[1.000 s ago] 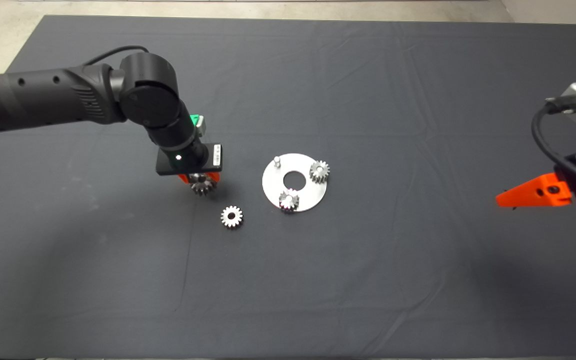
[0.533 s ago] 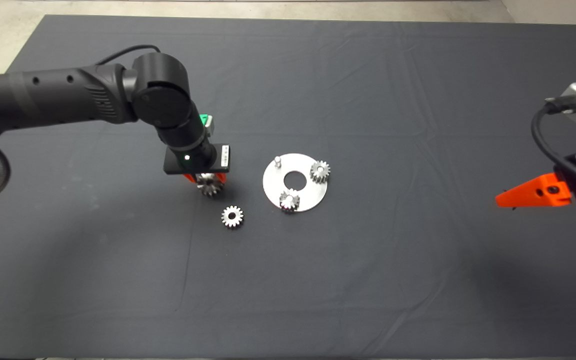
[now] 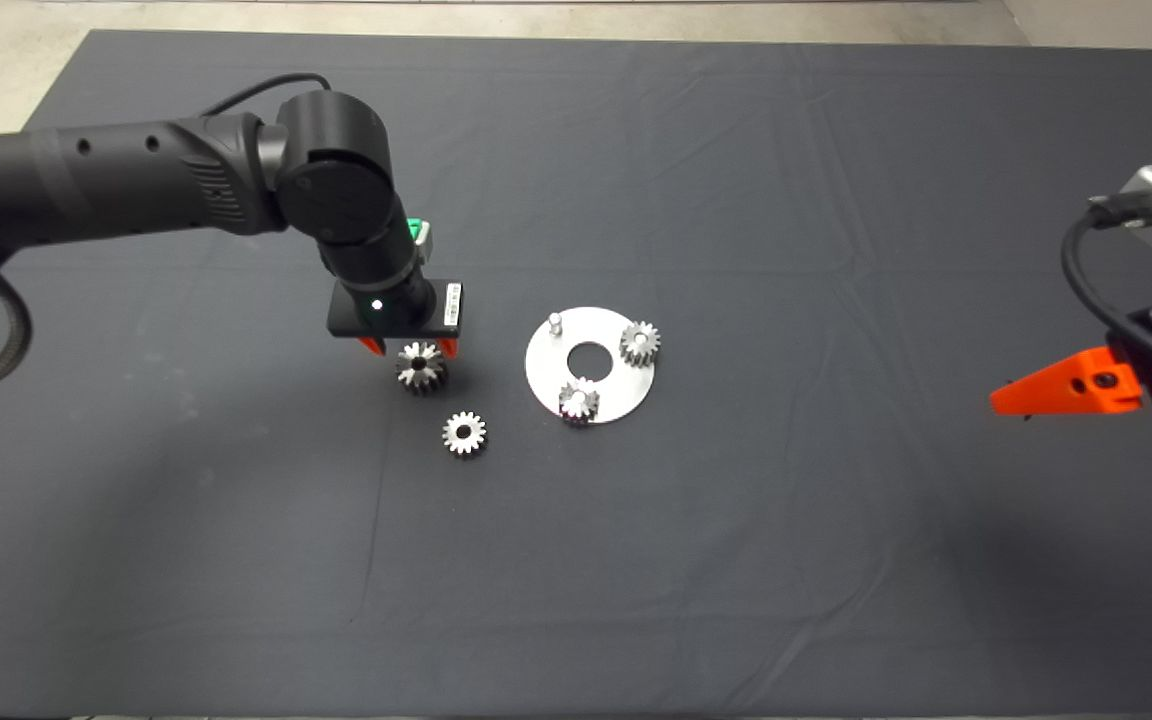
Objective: Remove an incorrectly installed larger gear and replace it with the correct smaller gear
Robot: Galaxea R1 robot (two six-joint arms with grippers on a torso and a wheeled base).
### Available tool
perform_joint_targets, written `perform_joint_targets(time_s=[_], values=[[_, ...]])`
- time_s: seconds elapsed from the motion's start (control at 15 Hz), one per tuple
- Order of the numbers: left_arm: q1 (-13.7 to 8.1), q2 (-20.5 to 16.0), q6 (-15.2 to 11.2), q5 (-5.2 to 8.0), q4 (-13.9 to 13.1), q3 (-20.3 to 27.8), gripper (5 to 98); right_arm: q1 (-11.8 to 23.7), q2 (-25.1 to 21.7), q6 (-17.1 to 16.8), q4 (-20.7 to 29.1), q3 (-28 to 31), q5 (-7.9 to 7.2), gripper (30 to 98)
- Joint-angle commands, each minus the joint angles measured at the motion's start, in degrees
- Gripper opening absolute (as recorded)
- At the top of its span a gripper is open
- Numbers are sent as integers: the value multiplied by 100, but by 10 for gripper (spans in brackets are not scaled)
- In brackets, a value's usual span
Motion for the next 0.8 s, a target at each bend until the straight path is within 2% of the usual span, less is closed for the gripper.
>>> perform_joint_targets(time_s=[0.0,0.2,0.33,0.47,0.6,0.73], values=[[-129,-77,-120,313,27,471,632,87,-21,41,141,22,-582,977],[-129,-208,-709,313,19,1108,694,83,23,-12,132,-40,-582,977],[-129,-263,-1188,322,27,1576,701,83,23,-30,124,-92,-582,977],[-129,-373,-1501,322,27,1927,741,83,14,-61,114,-128,-581,977],[-129,-540,-1884,322,103,2345,741,88,5,-210,114,-176,-582,977],[-129,-678,-2073,322,411,2591,741,92,16,-241,114,-198,-582,977]])
